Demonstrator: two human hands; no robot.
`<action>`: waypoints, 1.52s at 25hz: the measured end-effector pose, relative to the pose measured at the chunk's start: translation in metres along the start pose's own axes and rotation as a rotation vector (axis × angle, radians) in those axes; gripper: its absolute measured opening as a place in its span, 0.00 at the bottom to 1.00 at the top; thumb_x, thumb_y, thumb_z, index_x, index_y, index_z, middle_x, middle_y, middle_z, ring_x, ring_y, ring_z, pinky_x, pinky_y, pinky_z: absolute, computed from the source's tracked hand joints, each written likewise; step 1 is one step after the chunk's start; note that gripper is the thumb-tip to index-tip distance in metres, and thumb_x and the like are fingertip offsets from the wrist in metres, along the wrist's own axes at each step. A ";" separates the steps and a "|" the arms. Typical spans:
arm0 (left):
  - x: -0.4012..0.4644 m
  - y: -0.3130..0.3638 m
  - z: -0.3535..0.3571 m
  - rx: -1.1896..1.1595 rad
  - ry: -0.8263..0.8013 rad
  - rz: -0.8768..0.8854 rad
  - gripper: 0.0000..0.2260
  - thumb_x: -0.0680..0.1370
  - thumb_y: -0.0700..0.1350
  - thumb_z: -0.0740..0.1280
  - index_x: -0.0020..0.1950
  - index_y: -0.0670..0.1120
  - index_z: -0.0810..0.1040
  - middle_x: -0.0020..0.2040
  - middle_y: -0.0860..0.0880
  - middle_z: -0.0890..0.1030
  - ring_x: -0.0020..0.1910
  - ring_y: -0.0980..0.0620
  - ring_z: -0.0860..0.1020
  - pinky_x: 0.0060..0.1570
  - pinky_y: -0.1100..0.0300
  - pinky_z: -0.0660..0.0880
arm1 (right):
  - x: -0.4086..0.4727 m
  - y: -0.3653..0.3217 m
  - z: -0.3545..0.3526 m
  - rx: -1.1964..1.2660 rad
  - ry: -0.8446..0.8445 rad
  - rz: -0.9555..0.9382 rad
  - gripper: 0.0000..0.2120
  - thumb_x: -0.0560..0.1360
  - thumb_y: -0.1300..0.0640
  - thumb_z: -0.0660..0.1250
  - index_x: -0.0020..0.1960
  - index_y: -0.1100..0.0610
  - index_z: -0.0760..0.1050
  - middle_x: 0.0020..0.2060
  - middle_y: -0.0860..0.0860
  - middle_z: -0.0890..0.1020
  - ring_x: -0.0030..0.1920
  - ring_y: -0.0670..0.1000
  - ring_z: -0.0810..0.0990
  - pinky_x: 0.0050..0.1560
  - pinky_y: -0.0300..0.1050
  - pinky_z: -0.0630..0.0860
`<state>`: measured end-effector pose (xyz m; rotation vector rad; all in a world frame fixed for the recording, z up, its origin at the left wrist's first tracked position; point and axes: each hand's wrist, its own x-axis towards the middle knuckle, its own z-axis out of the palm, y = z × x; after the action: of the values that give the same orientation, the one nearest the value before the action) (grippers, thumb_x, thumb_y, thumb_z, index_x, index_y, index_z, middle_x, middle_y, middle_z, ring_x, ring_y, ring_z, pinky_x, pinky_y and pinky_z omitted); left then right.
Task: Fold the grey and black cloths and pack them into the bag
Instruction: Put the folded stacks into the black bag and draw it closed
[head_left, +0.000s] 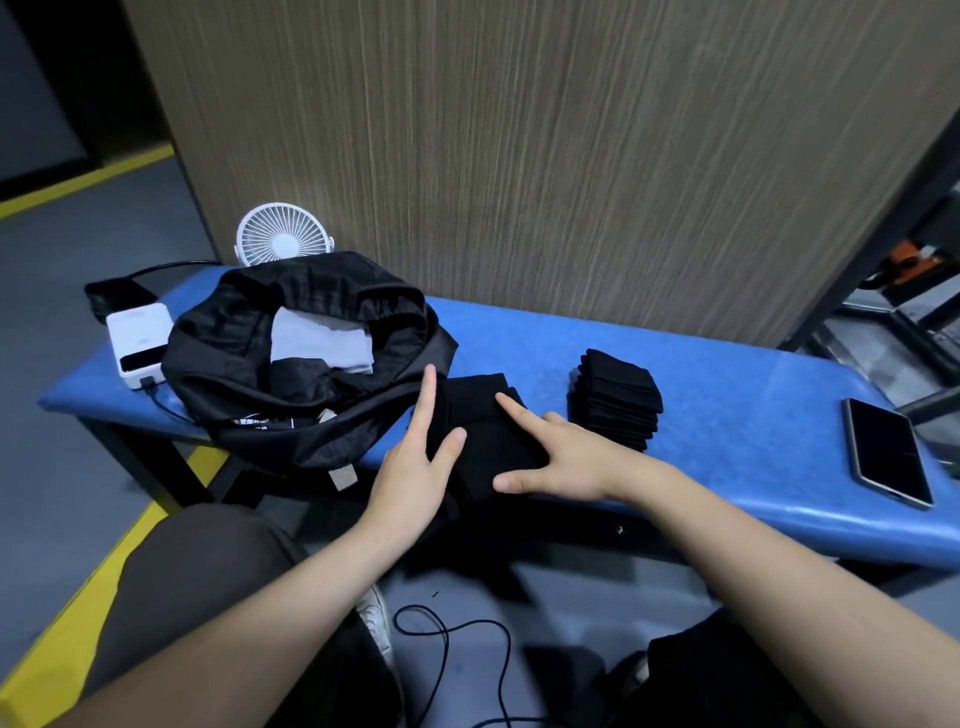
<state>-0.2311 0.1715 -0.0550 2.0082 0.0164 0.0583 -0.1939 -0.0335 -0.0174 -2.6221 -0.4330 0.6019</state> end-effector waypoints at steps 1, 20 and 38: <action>0.000 0.001 -0.001 -0.003 -0.006 0.016 0.32 0.83 0.53 0.61 0.73 0.77 0.43 0.39 0.55 0.76 0.35 0.51 0.77 0.41 0.54 0.76 | 0.002 0.001 0.002 0.041 0.020 -0.015 0.46 0.70 0.29 0.67 0.76 0.28 0.41 0.57 0.50 0.71 0.61 0.52 0.73 0.67 0.46 0.68; 0.038 0.012 -0.113 -0.404 -0.104 0.146 0.22 0.84 0.45 0.61 0.74 0.66 0.66 0.65 0.49 0.80 0.65 0.52 0.78 0.70 0.51 0.69 | 0.034 -0.079 0.000 1.295 -0.067 -0.338 0.26 0.78 0.62 0.68 0.72 0.43 0.70 0.69 0.52 0.77 0.63 0.59 0.80 0.59 0.61 0.78; 0.052 0.016 -0.183 0.125 -0.127 0.301 0.22 0.84 0.41 0.59 0.69 0.68 0.73 0.78 0.57 0.63 0.77 0.66 0.53 0.72 0.72 0.54 | 0.081 -0.155 -0.016 1.199 0.177 -0.207 0.18 0.73 0.66 0.73 0.59 0.52 0.78 0.49 0.52 0.84 0.44 0.50 0.83 0.40 0.42 0.78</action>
<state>-0.1884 0.3323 0.0388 2.1217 -0.3721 0.1239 -0.1485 0.1263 0.0383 -1.4421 -0.1751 0.3644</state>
